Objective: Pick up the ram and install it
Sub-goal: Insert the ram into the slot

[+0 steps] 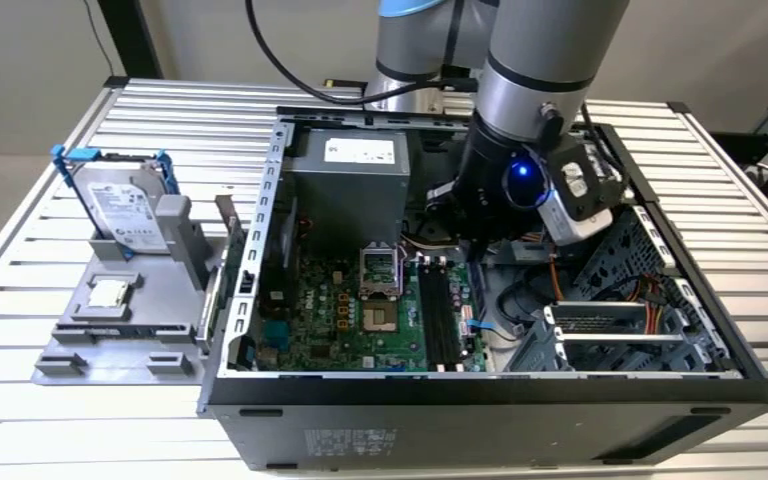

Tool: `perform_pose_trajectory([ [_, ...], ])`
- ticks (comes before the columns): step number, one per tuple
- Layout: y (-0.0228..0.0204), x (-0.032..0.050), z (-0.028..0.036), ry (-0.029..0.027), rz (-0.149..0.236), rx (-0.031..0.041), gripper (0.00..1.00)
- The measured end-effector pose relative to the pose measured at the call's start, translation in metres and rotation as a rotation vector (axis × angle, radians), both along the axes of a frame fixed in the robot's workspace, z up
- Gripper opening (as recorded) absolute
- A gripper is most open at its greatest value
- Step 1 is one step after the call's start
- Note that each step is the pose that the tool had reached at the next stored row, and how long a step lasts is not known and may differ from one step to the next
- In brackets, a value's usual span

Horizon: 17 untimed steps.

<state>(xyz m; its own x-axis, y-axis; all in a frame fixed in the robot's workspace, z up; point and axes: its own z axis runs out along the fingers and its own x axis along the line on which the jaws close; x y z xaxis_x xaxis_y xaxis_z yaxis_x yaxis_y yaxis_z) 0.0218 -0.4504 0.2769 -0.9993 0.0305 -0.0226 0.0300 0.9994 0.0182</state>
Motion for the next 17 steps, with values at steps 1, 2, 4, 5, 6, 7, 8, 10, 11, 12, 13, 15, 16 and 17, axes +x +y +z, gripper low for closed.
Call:
perform_pose_trajectory([
  [1, -0.0004, 0.0, -0.0018, 0.0, 0.0, 0.0, 0.0],
  [2, -0.0009, -0.0002, -0.0036, 0.0, 0.0, -0.0001, 0.0],
  [4, -0.0023, -0.0008, -0.0073, 0.0, 0.0, 0.0, 0.0],
  [5, -0.003, -0.0015, -0.0091, 0.0, 0.0, 0.0, 0.0],
  [6, -0.0036, -0.0023, -0.011, 0.0, 0.0, 0.0, 0.0],
  [7, -0.004, -0.0031, -0.0126, 0.0, 0.0, 0.0, 0.0],
  [8, -0.0044, -0.004, -0.0144, 0.0, 0.001, 0.0, 0.0],
  [10, -0.0051, -0.0056, -0.0181, 0.0, 0.001, 0.0, 0.0],
  [11, -0.0056, -0.0062, -0.02, 0.0, 0.002, 0.0, 0.0],
  [12, -0.0064, -0.0062, -0.0217, 0.0, 0.002, -0.0001, 0.0],
  [13, -0.0072, -0.0062, -0.0236, 0.0, 0.004, -0.0001, 0.0],
  [15, -0.0084, -0.0063, -0.0273, 0.0, 0.012, 0.0, 0.0],
  [16, -0.0088, -0.0063, -0.0291, 0.0, 0.016, 0.0001, 0.0],
  [17, -0.009, -0.0063, -0.0309, 0.0001, 0.021, -0.0001, 0.0],
])
